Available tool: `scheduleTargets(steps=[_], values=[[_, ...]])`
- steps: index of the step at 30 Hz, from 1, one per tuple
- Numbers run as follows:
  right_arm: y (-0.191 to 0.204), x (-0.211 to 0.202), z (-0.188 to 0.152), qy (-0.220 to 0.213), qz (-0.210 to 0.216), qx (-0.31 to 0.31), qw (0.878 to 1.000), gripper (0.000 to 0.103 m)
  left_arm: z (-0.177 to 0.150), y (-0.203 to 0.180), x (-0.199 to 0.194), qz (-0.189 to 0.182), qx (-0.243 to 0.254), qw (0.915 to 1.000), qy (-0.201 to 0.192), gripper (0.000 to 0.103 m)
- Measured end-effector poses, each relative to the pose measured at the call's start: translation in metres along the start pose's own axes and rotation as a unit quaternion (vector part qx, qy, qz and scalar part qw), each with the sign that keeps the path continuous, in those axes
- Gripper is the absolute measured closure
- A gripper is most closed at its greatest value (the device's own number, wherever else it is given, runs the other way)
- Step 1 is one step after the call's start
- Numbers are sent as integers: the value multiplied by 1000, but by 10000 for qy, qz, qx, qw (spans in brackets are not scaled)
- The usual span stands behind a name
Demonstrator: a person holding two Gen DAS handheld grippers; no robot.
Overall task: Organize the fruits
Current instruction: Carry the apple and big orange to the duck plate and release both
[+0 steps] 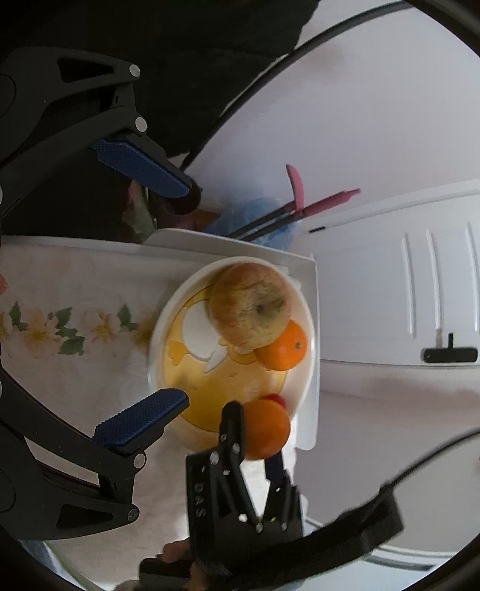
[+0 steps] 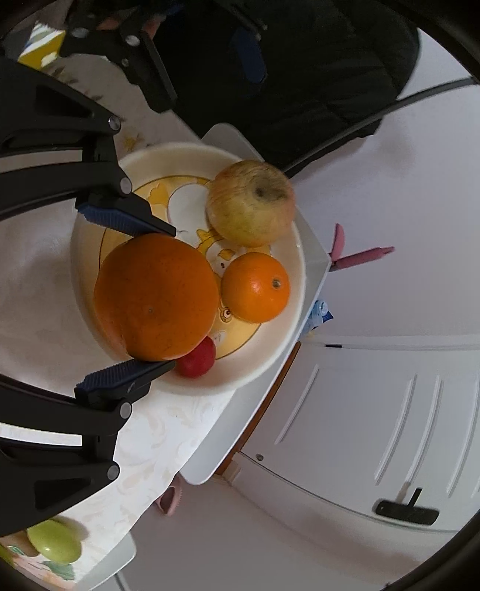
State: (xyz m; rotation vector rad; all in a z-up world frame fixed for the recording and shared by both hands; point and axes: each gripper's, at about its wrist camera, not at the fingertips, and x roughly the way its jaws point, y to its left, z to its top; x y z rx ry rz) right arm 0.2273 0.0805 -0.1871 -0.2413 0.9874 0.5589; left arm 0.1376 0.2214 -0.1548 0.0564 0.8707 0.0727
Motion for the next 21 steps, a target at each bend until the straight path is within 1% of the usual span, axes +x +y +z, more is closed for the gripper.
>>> scheduleTargets(steps=[4, 7, 8, 9, 10, 11, 13, 16, 21], values=[[-2, 14, -1, 86, 25, 6, 10000, 45, -5, -4, 1, -76, -48, 9999, 58, 0], [-5, 16, -2, 7, 43, 106, 9999, 45, -7, -4, -1, -127, -142, 9998, 51, 0], [-6, 15, -2, -51, 80, 122, 9999, 42, -7, -5, -1, -139, -158, 9998, 48, 0], [-6, 12, -1, -152, 117, 123, 9997, 36, -7, -5, -2, -145, -162, 9998, 47, 0], [-6, 8, 0, -237, 185, 144, 9994, 16, -6, -6, -3, -144, -159, 9998, 43, 0], [-6, 3, 1, -358, 221, 127, 9990, 0, -6, -6, -4, -142, -150, 9998, 39, 0], [-6, -2, 3, -451, 193, 107, 9987, 0, -6, -7, -7, -136, -135, 9998, 33, 0], [-6, -6, 5, -471, 79, 140, 9988, 0, -5, -8, -11, -135, -158, 9998, 42, 0], [-8, -25, 5, -500, 36, 353, 9981, 0, -4, -1, -24, -228, -355, 9991, 73, 0]])
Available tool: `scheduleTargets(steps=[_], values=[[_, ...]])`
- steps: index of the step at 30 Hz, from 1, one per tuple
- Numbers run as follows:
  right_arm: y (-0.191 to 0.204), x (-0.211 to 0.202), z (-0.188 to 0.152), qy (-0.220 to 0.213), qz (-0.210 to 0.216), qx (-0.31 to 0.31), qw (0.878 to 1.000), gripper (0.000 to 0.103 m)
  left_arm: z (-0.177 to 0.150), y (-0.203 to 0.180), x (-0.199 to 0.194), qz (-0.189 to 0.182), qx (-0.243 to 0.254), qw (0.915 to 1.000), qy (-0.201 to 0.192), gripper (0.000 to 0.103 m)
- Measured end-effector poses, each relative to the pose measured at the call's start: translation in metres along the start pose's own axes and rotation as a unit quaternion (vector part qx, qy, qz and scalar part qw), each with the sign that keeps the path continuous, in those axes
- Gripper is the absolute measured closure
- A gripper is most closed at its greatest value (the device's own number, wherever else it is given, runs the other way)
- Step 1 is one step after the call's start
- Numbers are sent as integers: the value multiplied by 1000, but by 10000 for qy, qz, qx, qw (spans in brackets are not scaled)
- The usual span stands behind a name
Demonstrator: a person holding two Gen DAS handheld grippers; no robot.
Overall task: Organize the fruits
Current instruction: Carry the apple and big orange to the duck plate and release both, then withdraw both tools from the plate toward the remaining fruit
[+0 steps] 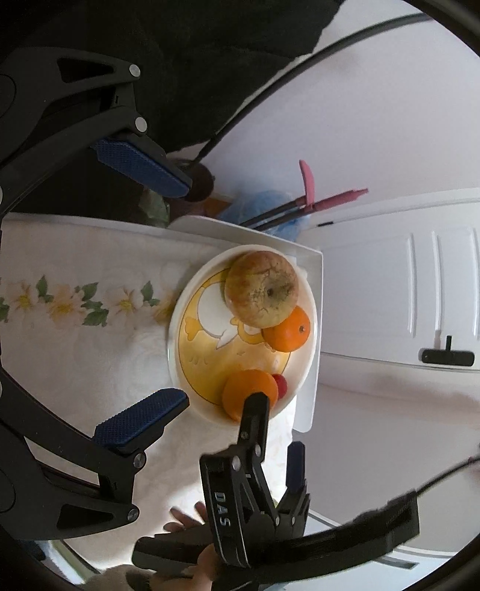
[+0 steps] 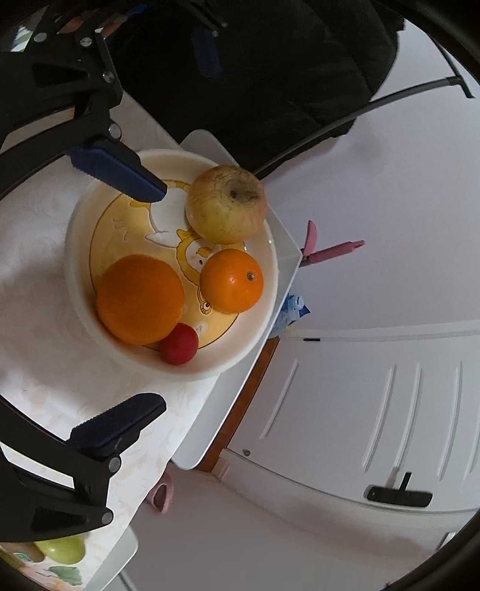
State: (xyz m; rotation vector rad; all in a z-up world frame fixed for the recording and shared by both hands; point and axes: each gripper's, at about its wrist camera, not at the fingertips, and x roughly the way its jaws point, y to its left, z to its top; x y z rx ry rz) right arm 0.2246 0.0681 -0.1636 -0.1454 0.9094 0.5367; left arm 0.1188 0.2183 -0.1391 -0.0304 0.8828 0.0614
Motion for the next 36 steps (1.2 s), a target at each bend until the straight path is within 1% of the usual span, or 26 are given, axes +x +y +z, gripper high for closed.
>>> scheduleTargets(steps=[4, 9, 11, 16, 20, 26, 30, 36], values=[[4, -27, 0, -83, -6, 80, 9999, 0, 4, -1, -17, 75, 39, 9999, -124, 0], [19, -53, 0, -162, -227, 92, 9996, 0, 12, -7, -40, 68, 209, 9993, -316, 0], [23, -64, -2, -194, -244, 165, 9994, 0, 15, -9, -50, 47, 278, 9988, -404, 0], [24, -97, -7, -312, -290, 500, 9978, 0, 23, -15, -69, -128, 421, 9974, -564, 0], [20, -126, -14, -401, -561, 712, 9951, 0, 28, -27, -77, -385, 632, 9950, -666, 0], [-1, -172, -36, -577, -1146, 1043, 9862, 0, 37, -59, -83, -672, 873, 9910, -761, 0], [-22, -195, -55, -633, -1412, 1275, 9797, 0, 41, -90, -86, -816, 990, 9885, -797, 0], [-63, -221, -86, -651, -1529, 1479, 9749, 0, 42, -146, -83, -847, 994, 9888, -718, 0]])
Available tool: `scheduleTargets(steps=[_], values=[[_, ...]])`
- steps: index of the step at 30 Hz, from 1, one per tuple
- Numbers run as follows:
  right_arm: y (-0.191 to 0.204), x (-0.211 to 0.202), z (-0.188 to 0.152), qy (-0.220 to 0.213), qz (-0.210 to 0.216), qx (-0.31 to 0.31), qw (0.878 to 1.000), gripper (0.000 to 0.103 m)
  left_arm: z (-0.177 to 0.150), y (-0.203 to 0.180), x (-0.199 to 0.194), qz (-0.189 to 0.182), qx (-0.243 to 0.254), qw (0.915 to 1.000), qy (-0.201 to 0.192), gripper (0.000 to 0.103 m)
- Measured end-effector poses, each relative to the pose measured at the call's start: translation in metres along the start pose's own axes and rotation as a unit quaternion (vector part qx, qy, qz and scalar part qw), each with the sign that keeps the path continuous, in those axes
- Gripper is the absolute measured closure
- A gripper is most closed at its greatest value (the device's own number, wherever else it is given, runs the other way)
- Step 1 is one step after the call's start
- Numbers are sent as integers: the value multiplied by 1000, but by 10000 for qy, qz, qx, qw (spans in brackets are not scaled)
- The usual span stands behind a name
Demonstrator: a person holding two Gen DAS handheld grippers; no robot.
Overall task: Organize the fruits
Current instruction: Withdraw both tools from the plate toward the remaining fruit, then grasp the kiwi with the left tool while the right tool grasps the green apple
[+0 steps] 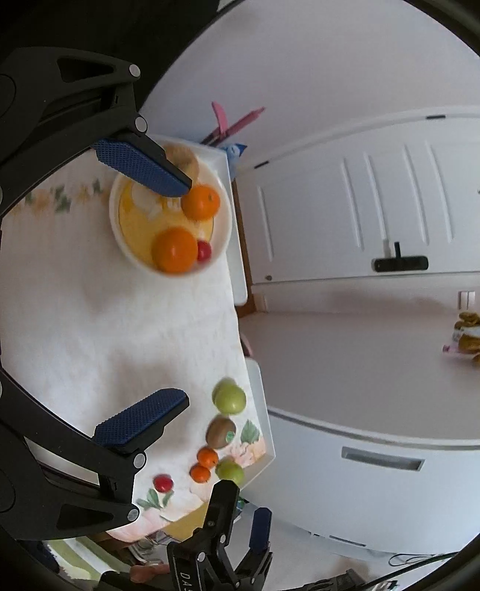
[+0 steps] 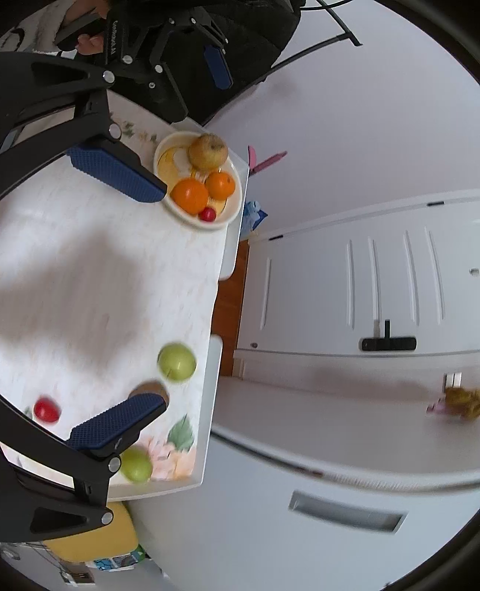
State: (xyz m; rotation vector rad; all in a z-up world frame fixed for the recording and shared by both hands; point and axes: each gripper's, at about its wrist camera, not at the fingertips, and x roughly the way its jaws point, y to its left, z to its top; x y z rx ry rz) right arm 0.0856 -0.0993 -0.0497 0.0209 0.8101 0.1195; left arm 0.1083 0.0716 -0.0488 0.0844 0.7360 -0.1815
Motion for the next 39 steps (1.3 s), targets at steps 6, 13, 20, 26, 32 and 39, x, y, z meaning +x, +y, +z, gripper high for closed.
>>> scheduleTargets(steps=[6, 13, 20, 26, 32, 39], values=[[-61, -5, -14, 93, -47, 29, 9999, 0, 8, -53, 23, -23, -34, 9999, 127, 0], [-124, 5, -29, 303, -7, -43, 9995, 0, 14, -112, 58, -86, -140, 9995, 284, 0], [-176, 25, -42, 457, 100, -188, 9987, 0, 18, -163, 106, -112, -229, 9982, 551, 0], [-207, 51, -51, 537, 182, -497, 9972, 5, 15, -193, 153, -86, -464, 9954, 836, 0], [-220, 73, -56, 493, 127, -1022, 9935, 11, 14, -212, 194, -62, -723, 9922, 1017, 0], [-219, 93, -60, 507, 243, -1527, 9867, 20, 16, -223, 231, -69, -922, 9884, 1208, 7]])
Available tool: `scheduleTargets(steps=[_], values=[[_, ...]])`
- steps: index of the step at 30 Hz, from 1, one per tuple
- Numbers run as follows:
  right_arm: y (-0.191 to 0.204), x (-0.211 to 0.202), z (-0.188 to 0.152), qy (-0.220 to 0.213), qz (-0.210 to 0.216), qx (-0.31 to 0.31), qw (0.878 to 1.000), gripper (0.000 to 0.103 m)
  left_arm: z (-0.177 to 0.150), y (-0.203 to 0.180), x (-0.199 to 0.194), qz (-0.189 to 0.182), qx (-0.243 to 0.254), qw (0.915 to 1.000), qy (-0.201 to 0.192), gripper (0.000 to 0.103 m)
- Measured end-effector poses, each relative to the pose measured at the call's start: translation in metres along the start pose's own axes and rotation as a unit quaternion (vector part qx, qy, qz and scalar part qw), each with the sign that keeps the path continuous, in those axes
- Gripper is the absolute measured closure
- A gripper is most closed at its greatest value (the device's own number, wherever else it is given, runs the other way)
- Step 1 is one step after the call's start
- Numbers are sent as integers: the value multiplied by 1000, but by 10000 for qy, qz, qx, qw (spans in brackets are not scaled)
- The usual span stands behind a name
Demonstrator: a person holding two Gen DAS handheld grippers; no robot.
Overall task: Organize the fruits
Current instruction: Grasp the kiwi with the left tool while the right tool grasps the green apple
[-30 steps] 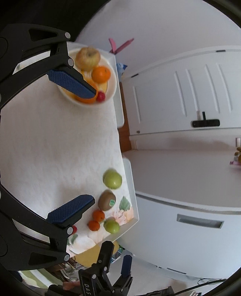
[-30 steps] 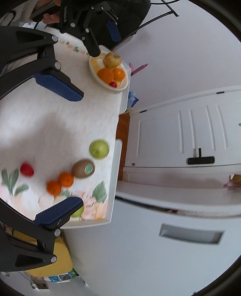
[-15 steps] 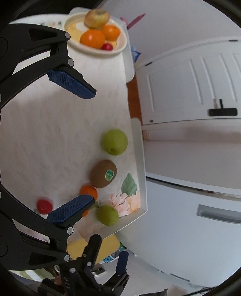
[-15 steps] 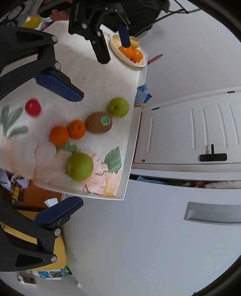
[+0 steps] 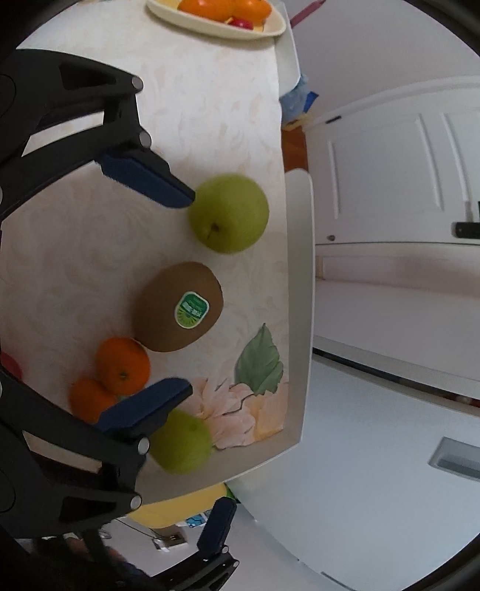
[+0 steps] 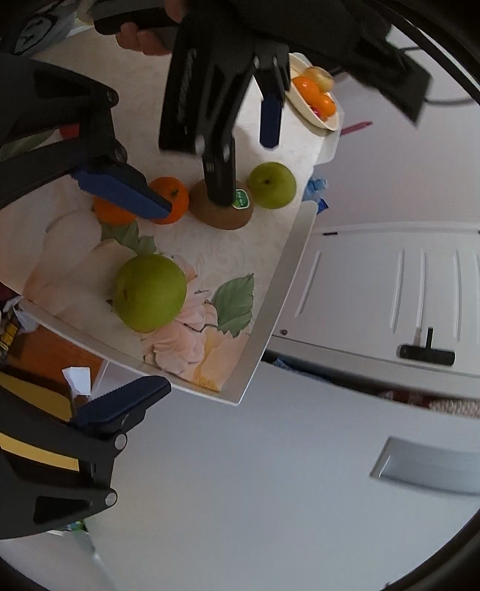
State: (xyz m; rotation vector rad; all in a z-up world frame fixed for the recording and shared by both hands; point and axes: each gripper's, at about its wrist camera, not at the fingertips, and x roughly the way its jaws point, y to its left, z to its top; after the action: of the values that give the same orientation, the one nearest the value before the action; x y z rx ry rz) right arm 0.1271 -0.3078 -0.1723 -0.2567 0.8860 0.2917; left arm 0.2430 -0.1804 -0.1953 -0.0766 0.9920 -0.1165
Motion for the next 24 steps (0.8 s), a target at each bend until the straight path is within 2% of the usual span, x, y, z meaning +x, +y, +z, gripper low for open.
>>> scheduleTargets(steps=[2, 6, 8, 13, 19, 24], values=[[0, 4, -1, 17, 39, -93, 9999, 25, 1, -2, 7, 11, -36, 10000, 60, 7], [1, 12, -2, 82, 122, -236, 9996, 27, -1, -4, 16, 37, -60, 9999, 137, 7], [0, 15, -3, 113, 161, -276, 9994, 28, -2, -6, 21, 50, -60, 9998, 188, 19], [0, 21, -4, 199, 135, -484, 9985, 37, -7, -7, 32, 93, -83, 9995, 305, 22], [1, 25, -7, 248, 162, -651, 9974, 37, -13, -8, 32, 204, 31, 9992, 330, 39], [-1, 28, -8, 285, 195, -637, 9974, 40, -11, -10, 32, 196, 91, 9992, 346, 43]])
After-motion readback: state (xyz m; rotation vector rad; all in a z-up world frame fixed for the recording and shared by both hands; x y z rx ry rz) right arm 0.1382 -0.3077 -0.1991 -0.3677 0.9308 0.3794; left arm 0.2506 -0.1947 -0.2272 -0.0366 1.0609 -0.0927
